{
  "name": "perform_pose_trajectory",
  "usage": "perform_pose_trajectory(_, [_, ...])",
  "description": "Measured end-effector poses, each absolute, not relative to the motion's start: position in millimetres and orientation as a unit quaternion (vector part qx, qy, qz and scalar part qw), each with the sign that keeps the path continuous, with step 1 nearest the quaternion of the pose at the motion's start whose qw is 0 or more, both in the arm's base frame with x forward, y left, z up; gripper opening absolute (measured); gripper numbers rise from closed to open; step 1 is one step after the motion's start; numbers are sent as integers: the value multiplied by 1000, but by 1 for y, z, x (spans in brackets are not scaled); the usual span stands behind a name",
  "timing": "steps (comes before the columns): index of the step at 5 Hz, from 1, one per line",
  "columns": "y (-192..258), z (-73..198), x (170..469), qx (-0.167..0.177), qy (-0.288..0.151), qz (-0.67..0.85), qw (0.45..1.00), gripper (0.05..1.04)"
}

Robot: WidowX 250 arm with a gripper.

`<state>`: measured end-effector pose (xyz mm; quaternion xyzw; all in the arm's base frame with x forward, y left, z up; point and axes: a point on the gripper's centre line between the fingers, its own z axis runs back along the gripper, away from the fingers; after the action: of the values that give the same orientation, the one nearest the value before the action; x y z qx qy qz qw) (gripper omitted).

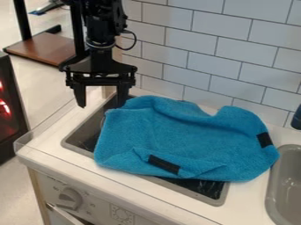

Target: Fold the cloth from bottom to top

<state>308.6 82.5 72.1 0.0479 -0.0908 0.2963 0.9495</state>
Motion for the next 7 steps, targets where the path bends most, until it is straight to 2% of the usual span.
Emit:
perform_pose_trajectory(3, [61, 48, 296, 48, -48, 215, 974, 999])
perform_pose_trajectory(4, [48, 59, 288, 9, -85, 108, 990, 999])
perform_pose_trajectory(5, [43, 61, 275, 20, -90, -17, 996, 999])
perform_pose_trajectory(6, [28, 63, 266, 57, -92, -142, 984, 1000])
perform_pose_trajectory(7, [23, 57, 256, 79, -96, -255, 959, 999])
